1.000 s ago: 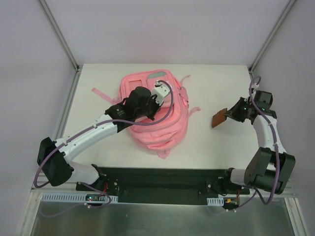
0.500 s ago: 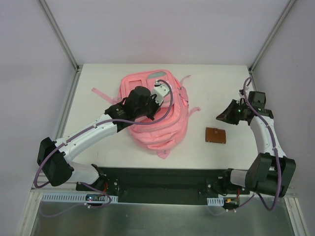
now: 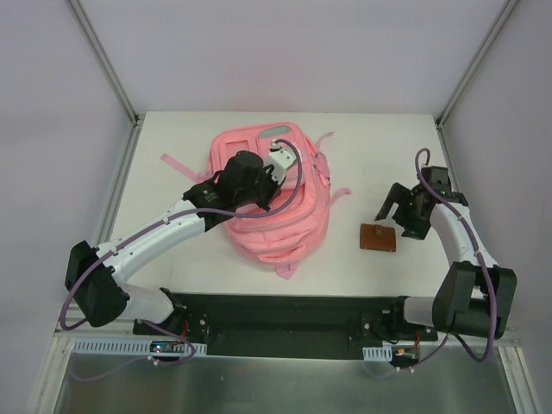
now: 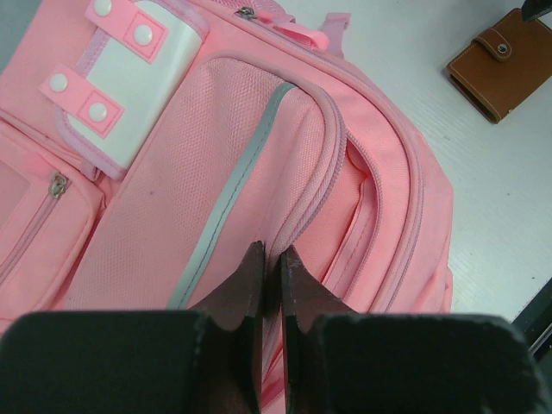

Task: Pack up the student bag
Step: Pick up the personal item from the center of the board.

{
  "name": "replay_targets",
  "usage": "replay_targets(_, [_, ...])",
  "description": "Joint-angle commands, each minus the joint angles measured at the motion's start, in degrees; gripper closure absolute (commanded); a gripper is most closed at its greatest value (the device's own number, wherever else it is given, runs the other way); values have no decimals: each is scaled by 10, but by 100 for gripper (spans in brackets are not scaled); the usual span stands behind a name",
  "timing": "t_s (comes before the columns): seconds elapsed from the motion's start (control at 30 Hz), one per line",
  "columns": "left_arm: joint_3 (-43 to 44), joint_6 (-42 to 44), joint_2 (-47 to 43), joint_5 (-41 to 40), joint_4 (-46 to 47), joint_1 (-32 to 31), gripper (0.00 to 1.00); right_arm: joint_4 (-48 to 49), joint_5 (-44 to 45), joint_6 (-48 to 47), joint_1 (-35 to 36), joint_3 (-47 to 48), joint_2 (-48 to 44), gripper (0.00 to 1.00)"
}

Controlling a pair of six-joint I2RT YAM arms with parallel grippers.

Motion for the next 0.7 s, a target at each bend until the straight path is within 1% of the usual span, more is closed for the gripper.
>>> replay_targets(0.0, [17, -15, -18, -3, 21, 8, 100, -17, 63, -8, -11, 7, 30, 4])
replay_targets(0.07, [15, -15, -19, -3, 21, 9, 100, -13, 65, -13, -14, 8, 49, 4])
replay_targets(0.1, [16, -15, -18, -3, 21, 9, 100, -24, 43, -11, -18, 20, 73, 4])
replay_targets(0.2, [16, -15, -17, -3, 21, 9, 100, -3, 38, 47, -17, -3, 70, 4])
replay_targets(0.23, [17, -15, -15, -3, 21, 9, 100, -7, 58, 119, -17, -8, 68, 4])
replay_targets(0.3, [17, -14, -14, -3, 21, 10, 100, -10, 82, 176, -3, -16, 49, 4])
replay_targets(0.33, [18, -17, -11, -3, 21, 10, 100, -30, 123, 205, 13, -5, 40, 4])
replay_targets(0.37, [18, -16, -11, 9, 21, 10, 100, -51, 230, 273, 57, 8, 32, 4])
replay_targets(0.4, [20, -14, -10, 10, 20, 10, 100, -82, 259, 301, 80, 34, 38, 4])
replay_targets(0.43, [21, -14, -7, 11, 20, 11, 100, -157, 266, 320, 90, 93, 47, 4])
replay_targets(0.47, [21, -13, -5, 11, 21, 12, 100, -205, 298, 400, 110, 128, 79, 4])
replay_targets(0.5, [23, -13, -5, 12, 21, 12, 100, -247, 297, 419, 118, 156, 97, 4])
replay_targets(0.53, [24, -15, -4, 12, 21, 13, 100, -293, 284, 431, 123, 202, 117, 4])
replay_targets(0.57, [25, -14, -3, 14, 21, 13, 100, -318, 278, 451, 125, 219, 158, 4])
replay_targets(0.6, [26, -15, -1, 15, 21, 13, 100, -363, 271, 489, 126, 233, 178, 4])
replay_targets(0.67, [26, -14, -1, 15, 20, 14, 100, -389, 246, 514, 126, 247, 215, 4])
